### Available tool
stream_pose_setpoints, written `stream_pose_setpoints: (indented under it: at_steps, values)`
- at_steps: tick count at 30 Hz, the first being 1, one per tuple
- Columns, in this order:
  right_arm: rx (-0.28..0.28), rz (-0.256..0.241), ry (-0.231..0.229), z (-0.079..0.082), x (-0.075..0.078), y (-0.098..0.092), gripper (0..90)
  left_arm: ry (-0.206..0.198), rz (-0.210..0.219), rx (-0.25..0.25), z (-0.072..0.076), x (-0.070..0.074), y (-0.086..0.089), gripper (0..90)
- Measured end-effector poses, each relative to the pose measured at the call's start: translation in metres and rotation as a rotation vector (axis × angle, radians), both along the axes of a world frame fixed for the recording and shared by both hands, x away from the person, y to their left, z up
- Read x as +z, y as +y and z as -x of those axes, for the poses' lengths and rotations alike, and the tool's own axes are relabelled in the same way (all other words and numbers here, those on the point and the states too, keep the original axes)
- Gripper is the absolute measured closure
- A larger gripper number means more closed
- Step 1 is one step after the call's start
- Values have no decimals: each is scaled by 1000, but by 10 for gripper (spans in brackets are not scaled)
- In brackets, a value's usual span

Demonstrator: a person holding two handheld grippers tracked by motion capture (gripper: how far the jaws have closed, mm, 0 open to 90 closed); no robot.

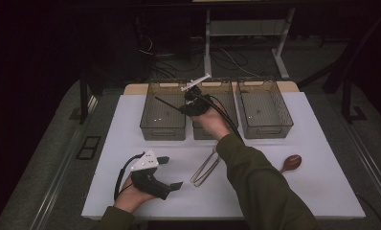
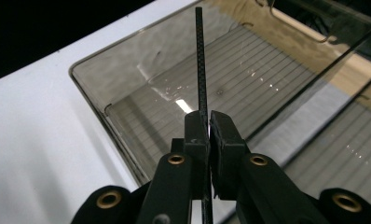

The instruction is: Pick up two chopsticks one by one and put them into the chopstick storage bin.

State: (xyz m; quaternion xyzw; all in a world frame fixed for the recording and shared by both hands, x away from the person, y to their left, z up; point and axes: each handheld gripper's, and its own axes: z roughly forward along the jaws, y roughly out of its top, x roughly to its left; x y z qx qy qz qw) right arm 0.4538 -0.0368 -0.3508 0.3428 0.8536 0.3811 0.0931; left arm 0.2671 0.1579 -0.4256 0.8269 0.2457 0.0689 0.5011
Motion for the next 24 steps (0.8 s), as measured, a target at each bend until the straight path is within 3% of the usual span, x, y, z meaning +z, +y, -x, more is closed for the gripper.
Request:
stream_pose_setpoints:
  at_steps: [15, 18, 24]
  values:
    - [-18, 40, 37, -18, -13, 41, 837, -4, 13, -13, 1, 2, -1, 0]
    - [-18, 24, 33, -19, -13, 43, 708, -7, 16, -15, 2, 2, -2, 0]
    - [-19, 9, 19, -18, -8, 36, 589, -9, 10, -21, 1, 3, -2, 0]
